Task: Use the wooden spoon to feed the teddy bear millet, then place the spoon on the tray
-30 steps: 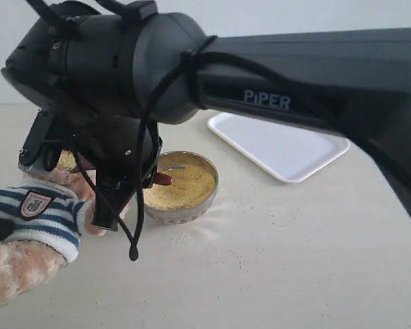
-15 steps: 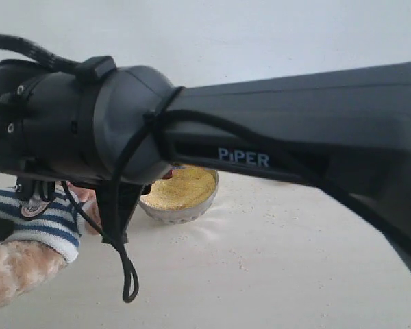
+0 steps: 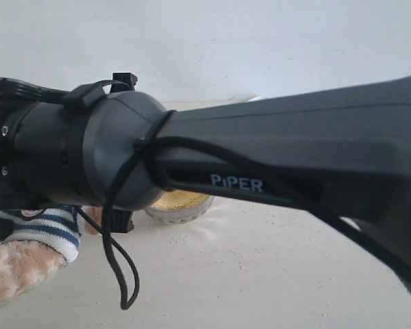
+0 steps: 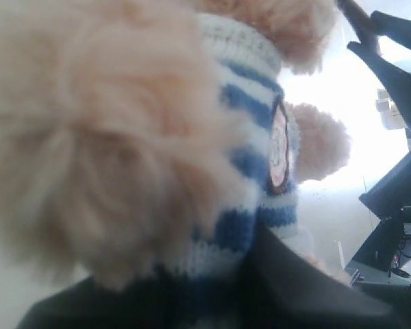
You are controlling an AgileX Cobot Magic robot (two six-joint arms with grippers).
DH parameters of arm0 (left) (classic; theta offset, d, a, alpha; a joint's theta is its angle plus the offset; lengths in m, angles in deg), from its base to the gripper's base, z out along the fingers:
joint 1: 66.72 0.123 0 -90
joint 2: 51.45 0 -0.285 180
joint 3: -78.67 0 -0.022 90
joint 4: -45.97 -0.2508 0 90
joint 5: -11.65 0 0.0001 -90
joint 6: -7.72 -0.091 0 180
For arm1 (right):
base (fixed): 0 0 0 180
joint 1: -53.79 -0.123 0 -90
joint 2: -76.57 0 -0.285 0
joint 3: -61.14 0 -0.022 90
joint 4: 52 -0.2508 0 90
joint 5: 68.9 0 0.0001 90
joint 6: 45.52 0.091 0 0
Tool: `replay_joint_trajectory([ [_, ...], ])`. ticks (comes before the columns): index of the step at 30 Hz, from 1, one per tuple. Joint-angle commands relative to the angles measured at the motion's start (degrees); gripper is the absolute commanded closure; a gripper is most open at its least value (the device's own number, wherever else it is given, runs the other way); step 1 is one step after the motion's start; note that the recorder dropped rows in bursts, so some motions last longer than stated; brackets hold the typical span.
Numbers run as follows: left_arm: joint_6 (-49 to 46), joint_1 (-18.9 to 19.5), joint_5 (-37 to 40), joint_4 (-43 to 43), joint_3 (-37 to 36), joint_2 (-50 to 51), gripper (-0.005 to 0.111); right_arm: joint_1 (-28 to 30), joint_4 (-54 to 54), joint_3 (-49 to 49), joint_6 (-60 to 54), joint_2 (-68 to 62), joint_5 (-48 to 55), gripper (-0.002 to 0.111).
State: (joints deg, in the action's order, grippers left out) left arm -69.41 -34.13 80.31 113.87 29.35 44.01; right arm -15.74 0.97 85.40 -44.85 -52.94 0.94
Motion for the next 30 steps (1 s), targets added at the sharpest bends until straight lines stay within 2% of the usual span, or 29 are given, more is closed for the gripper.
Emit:
replay_joint_trajectory([
  [1, -0.44, 0.31, 1.31, 0.60, -0.24, -0.53, 0.100, -0.40, 1.12, -0.35, 2.07, 0.07, 0.12, 0.108],
  [9, -0.44, 0.31, 1.31, 0.60, -0.24, -0.53, 0.100, -1.44, 2.49, -0.91, 4.11, 0.07, 0.12, 0.108],
  [16, -0.44, 0.31, 1.31, 0.60, -0.24, -0.53, 0.100, -2.33, 9.01, -6.89, 9.51, 0.60, 0.12, 0.108],
  [21, -0.44, 0.31, 1.31, 0.60, -0.24, -0.53, 0.100, -3.02, 12.45, -6.87, 12.99, 2.25, 0.12, 0.108],
  [30, -0.44, 0.31, 1.31, 0.60, -0.24, -0.53, 0.100, -3.59, 12.61, -6.87, 12.84, 3.28, 0.12, 0.108],
])
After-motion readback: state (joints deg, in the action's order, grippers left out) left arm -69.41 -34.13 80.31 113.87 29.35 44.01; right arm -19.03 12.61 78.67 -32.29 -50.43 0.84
